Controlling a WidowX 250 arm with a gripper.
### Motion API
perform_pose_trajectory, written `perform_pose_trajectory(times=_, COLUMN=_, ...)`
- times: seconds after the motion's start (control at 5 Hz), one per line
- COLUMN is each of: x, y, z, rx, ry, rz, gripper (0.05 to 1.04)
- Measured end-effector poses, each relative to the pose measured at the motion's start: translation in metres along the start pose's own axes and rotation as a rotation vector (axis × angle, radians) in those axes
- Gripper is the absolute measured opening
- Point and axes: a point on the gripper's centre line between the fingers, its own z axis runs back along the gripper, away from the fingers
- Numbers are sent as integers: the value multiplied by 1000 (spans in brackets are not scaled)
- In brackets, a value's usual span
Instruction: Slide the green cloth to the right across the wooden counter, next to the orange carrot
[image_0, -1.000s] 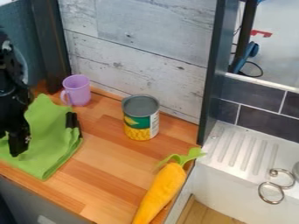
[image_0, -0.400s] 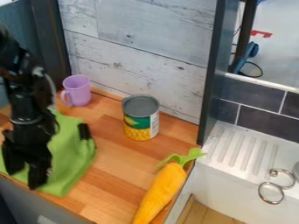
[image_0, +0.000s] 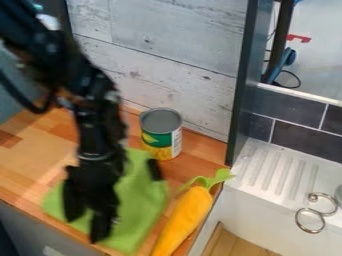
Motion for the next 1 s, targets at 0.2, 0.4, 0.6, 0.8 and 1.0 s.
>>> perform_pose_trajectory(times=0.2, x=7, y=-27, z=5, rx=-2, ry=13, rz=17, gripper=1001)
perform_pose_trajectory(times=0.4, x=1, y=-19, z=21, rx=32, ry=-6, rz=81, gripper=1001)
perform_pose_trajectory(times=0.6, x=-16, y=-2, z=32, rx=54, ry=-3, rz=161, gripper=1001)
perform_pose_trajectory(times=0.8, x=-28, y=0, z=48, rx=85, ry=-3, rz=180, gripper=1001)
perform_pose_trajectory(times=1.0, x=-45, y=-4, z=75, rx=89, ry=-40, rz=171, gripper=1001)
